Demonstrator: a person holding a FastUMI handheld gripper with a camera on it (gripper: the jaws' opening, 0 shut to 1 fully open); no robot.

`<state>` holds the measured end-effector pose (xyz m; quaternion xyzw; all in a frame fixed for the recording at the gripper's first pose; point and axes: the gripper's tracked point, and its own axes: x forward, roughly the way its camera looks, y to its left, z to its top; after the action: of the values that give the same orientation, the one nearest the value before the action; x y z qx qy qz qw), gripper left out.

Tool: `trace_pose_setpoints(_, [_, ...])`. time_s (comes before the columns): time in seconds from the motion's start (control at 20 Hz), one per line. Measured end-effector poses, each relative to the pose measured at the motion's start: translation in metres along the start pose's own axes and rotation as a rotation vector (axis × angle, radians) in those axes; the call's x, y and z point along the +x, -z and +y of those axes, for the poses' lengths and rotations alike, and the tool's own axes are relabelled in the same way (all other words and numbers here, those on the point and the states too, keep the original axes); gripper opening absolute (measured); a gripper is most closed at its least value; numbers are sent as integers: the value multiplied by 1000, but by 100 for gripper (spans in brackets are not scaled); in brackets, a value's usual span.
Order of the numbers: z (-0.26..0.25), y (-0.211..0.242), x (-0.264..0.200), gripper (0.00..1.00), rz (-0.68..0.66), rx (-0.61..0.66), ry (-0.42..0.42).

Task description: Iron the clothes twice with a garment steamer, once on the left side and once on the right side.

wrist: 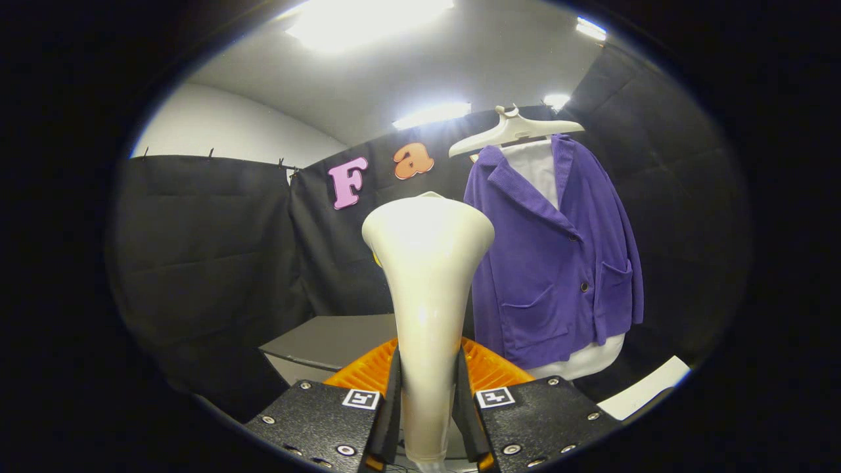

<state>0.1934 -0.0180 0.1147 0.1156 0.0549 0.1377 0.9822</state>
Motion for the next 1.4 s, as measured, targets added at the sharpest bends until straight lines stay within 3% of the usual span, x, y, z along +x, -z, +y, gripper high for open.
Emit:
trace_pose_setpoints(0.65, [-54,-118,84,39,-193,27,73])
trace_pose_setpoints(1.05, [-95,-141,152,39,-199,11,145])
trace_pose_setpoints(1.4, [-134,-132,205,39,-150,4,223])
